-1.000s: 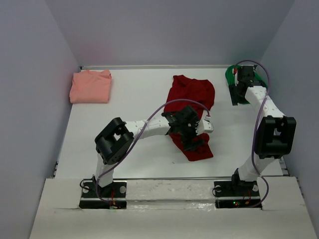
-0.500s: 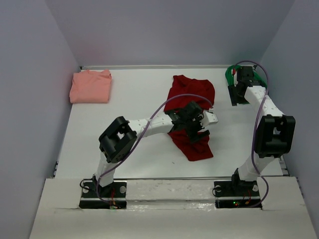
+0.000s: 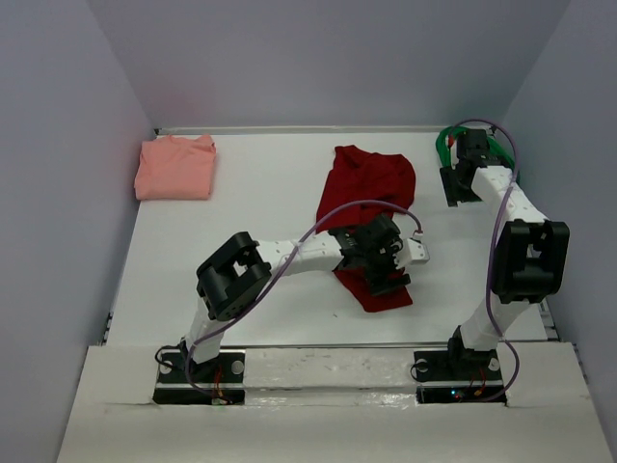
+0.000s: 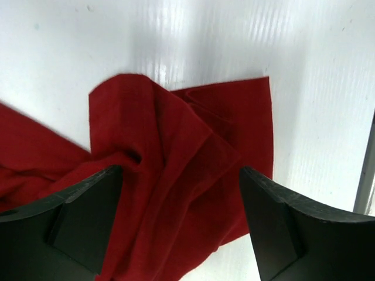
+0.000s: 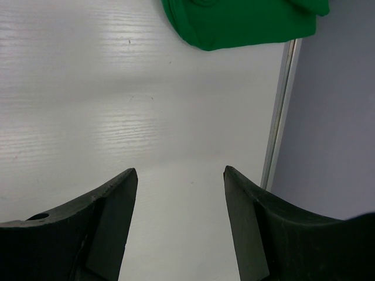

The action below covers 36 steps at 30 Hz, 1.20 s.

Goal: Fold and stack the t-shirts
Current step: Flatten out the tshirt

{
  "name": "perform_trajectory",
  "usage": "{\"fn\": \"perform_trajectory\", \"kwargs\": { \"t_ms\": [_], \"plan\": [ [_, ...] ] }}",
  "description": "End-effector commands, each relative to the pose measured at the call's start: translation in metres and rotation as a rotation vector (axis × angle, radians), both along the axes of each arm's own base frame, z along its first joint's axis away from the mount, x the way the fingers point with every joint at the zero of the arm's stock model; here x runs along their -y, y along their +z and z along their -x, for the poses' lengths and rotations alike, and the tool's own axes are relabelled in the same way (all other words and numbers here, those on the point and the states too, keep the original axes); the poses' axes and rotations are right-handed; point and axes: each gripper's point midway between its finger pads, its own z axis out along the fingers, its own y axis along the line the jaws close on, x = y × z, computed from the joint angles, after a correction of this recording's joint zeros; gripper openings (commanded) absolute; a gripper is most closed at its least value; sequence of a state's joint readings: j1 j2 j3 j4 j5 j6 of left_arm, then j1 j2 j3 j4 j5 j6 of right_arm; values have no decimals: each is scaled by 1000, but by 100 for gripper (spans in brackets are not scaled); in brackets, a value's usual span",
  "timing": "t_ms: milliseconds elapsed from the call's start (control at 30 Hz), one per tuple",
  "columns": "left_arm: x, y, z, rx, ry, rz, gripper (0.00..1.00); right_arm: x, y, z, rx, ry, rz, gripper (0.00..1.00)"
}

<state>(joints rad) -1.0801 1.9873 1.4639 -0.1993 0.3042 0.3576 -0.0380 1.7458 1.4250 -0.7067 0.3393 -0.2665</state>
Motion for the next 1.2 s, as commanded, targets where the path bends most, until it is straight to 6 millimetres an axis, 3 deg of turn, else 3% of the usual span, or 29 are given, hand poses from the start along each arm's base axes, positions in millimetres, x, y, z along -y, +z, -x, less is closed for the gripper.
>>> {"fn": "perform_trajectory", "kwargs": {
  "t_ms": [0,233,333,633,833,1033,1167],
  "plan": [
    [-7,6,-3,45,7,-2,92,0,14,-9,48,8,-2,66],
    [-5,-3,-21,94,63,-45,92,-1,14,-5,41,14,-7,66],
    [-1,-2,-21,88,62,-33,79,-1,13,-4,38,17,-3,66],
    [-8,4,-15,80,46,-47,3,-1,10,-4,29,15,-7,65],
    [-30,28,-7,117,-13,-97,0,-5,8,-6,22,34,-28,65],
    [-83,32,0,152,13,-243,0,-10,16,-10,29,57,-48,65],
    [-126,27,29,116,-93,-296,0,-10,23,-13,43,73,-44,65]
  ]
}}
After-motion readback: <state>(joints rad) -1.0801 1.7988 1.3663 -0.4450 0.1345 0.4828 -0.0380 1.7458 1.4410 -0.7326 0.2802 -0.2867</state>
